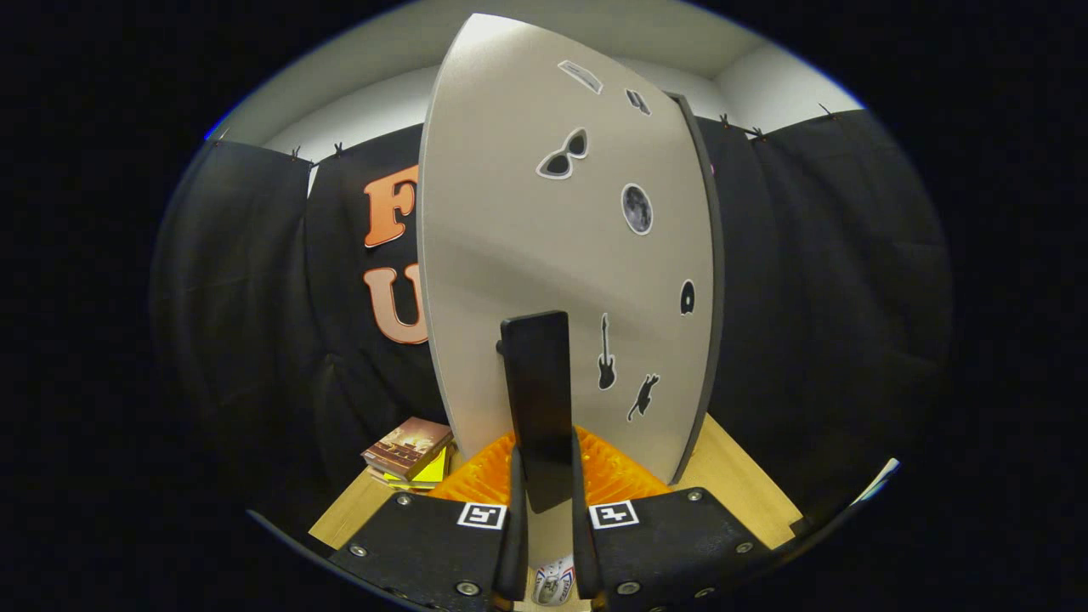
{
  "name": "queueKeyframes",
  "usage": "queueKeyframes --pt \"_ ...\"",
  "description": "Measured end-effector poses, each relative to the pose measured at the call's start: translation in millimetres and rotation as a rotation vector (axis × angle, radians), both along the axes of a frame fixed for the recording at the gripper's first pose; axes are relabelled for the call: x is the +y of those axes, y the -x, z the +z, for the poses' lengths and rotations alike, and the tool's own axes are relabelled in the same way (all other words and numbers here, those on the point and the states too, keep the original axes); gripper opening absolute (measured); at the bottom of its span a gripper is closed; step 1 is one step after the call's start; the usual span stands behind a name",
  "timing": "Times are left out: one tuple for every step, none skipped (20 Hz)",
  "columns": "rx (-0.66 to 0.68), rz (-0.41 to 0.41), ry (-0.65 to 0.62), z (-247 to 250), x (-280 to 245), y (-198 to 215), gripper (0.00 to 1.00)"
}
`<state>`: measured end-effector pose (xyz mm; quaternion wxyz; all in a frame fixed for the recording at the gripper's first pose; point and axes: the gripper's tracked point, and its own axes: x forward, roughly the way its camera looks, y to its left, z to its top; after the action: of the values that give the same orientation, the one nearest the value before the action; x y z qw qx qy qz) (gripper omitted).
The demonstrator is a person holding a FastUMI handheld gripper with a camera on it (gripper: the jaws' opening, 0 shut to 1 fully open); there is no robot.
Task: Open the shoe cabinet door, grab the shoes and put them into the shoe cabinet, then close the shoe cabinet door.
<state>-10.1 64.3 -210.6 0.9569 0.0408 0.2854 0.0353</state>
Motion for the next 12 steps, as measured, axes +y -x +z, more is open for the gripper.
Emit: queueKeyframes --pt "-0.002 -0.017 0.002 2 -6 4 0.22" --pt "-0.005 -0.034 0.009 3 -13 7 0.21" --pt "-0.006 -0.047 0.013 4 -19 11 0.21" --pt "-0.01 -0.066 0.015 5 -26 13 0.19" --pt "-0.01 -0.084 0.013 6 -35 16 0.18" --pt "-0.011 -0.105 0.006 7 -42 20 0.17" --pt "-0.011 -0.124 0.002 7 -50 23 0.17" --pt "-0.008 -0.143 0.001 7 -58 25 0.16" --pt "-0.003 -0.168 -0.002 5 -65 28 0.14" --pt "-0.005 -0.183 -0.001 5 -73 30 0.14" --pt "-0.008 -0.202 -0.007 4 -79 31 0.12" --pt "-0.004 -0.218 -0.019 2 -84 35 0.12"
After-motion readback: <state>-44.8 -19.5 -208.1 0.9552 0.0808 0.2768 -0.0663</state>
